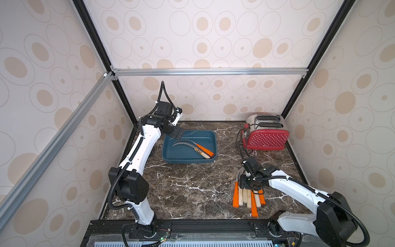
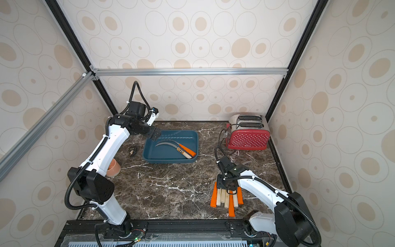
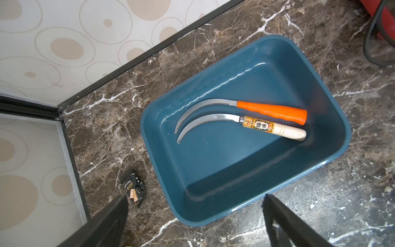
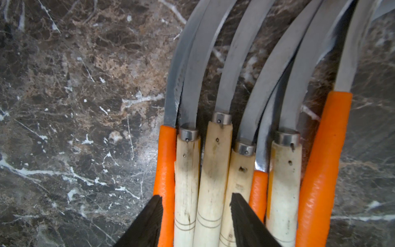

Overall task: Put small sickles into storage boxes
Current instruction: Pick up the sickle at the center of the board.

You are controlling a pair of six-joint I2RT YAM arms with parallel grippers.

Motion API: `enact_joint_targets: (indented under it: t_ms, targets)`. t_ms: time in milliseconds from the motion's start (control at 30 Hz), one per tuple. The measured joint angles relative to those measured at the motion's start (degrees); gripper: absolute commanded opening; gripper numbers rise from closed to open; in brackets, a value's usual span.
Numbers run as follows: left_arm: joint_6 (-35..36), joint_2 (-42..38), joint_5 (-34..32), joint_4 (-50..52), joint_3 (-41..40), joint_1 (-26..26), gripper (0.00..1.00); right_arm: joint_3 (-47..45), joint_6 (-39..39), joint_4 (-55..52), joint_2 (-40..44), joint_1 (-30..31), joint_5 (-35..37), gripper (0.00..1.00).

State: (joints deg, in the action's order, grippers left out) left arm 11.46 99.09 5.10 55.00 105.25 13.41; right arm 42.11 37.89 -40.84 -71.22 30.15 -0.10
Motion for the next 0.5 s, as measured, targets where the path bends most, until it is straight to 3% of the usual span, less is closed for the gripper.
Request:
enact_joint_targets:
  t_ms: [500]
  targets:
    - [-0.02, 0.22, 4.44, 0.42, 2.82, 0.0, 0.99, 0.26, 1.05, -3.37, 0.22, -3.61, 6.1, 0.48]
